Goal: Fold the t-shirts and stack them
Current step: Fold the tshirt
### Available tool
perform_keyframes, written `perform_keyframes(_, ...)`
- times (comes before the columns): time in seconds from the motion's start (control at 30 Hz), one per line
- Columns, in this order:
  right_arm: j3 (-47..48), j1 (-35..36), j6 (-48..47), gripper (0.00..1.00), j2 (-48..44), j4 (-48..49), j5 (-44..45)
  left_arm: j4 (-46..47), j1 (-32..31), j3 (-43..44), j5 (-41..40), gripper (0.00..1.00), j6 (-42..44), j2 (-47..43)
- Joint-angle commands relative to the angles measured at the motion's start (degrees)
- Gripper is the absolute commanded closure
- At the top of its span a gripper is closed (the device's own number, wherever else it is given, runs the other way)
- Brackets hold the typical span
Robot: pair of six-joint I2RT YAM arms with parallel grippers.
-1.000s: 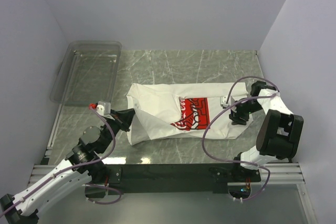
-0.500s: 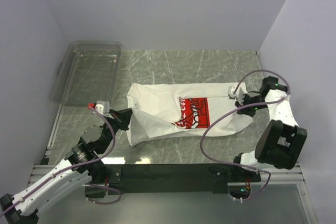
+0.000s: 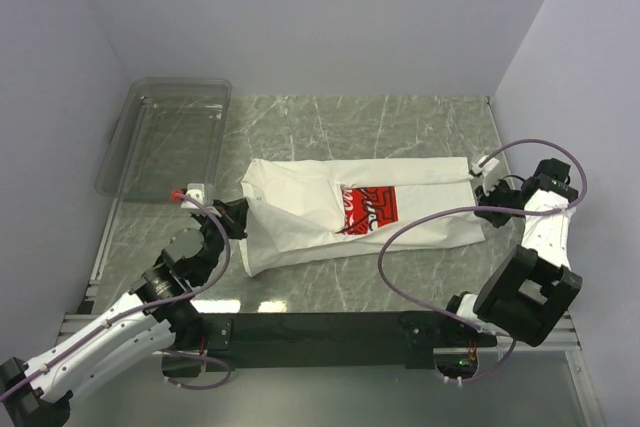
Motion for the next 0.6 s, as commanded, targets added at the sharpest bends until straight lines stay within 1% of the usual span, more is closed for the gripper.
perform_keyframes(0.0, 0.6, -2.4, 7.7, 1.0, 0.0, 6.7, 0.2, 4.1, 1.0, 3.5, -3.7, 0.99, 1.8, 1.9)
perform_keyframes(0.17, 1.1, -2.6, 9.2, 1.0, 2.2, 9.1, -0.7, 4.8, 2.5, 3.9, -5.2, 0.99, 1.0, 5.0)
perform_keyframes(0.23, 1.9, -2.0, 11.6, 1.0, 3.5, 10.8, -0.9, 5.9, 3.3, 3.8, -5.7, 0.99, 0.9, 5.9)
perform_keyframes(0.3, 3.1, -1.9, 12.8, 1.0, 4.5, 11.4, -1.2, 6.8, 4.6, 4.1, -5.0, 0.99, 1.4, 6.8)
perform_keyframes(0.43, 4.2, -1.9, 15.8, 1.0, 6.7, 15.5, -0.6, 8.7, 6.8, 5.4, -2.7, 0.99, 2.4, 10.2)
perform_keyframes(0.57, 5.8, -1.2, 16.0, 1.0, 8.4, 15.3, -1.9, 10.8, 8.6, 6.6, -0.2, 0.99, 3.1, 14.1)
